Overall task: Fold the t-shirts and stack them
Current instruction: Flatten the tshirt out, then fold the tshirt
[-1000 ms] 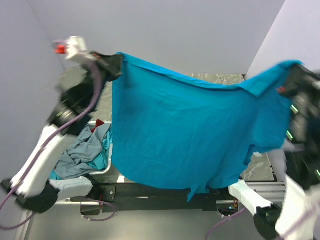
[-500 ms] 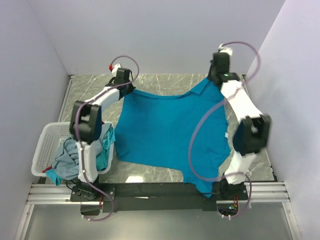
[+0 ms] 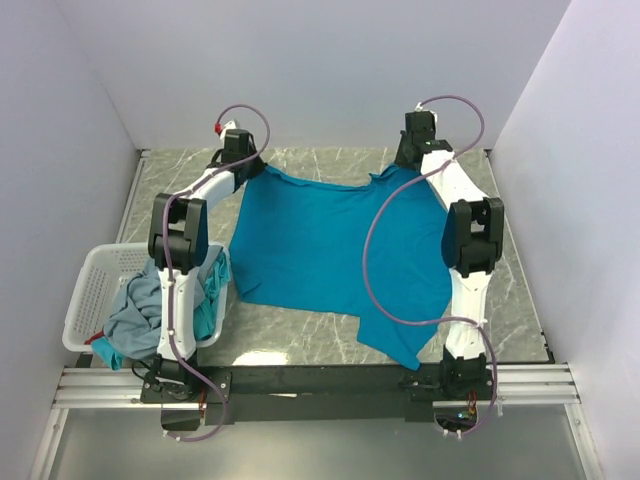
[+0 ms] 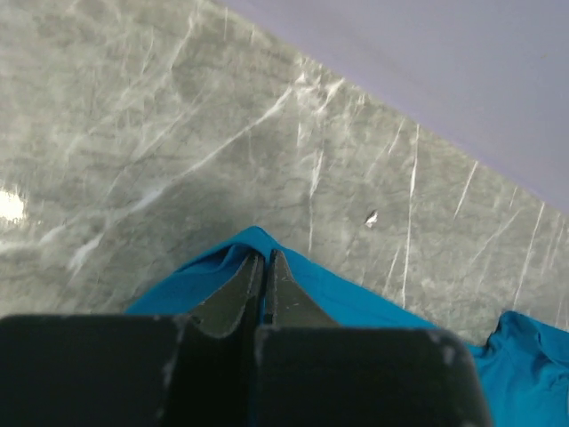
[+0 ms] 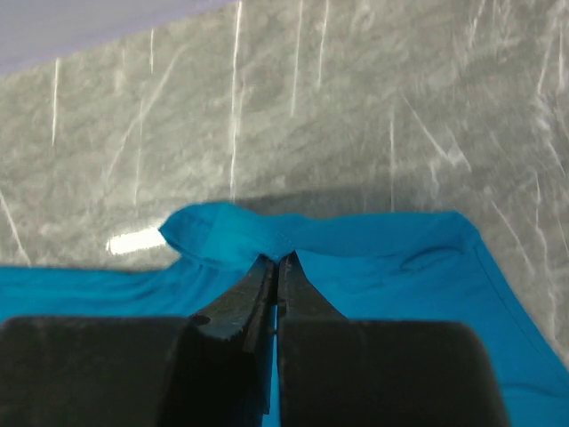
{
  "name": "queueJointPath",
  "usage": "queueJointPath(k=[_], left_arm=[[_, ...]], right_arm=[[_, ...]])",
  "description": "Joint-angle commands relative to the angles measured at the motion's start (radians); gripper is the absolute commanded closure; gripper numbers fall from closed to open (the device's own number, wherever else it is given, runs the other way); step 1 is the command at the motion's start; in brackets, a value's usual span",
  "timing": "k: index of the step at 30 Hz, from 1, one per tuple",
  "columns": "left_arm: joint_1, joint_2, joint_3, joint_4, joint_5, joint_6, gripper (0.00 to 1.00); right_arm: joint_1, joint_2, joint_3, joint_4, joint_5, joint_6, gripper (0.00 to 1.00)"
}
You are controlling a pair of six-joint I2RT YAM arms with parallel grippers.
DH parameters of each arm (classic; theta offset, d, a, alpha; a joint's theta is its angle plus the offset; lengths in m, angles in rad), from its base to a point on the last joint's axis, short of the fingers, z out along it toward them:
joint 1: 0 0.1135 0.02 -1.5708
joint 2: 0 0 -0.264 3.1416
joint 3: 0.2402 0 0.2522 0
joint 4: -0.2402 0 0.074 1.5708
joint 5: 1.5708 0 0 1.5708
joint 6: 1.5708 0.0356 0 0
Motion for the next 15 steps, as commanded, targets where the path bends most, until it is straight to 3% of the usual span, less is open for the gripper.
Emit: queueJointPath(k=[1,15], left_arm=[[0.013,-0.073,-0.060,0.048,0.049,-0.010,0.99],[0.026,-0.271,-0.361,0.100,0.043,-0.037,0.99]], right_arm=[[-0.007,-0.126,-0.071,0.018,-0.011,0.019,1.00],[-0.007,-0.501,-0.542,0.010,-0.007,0.070,1.00]])
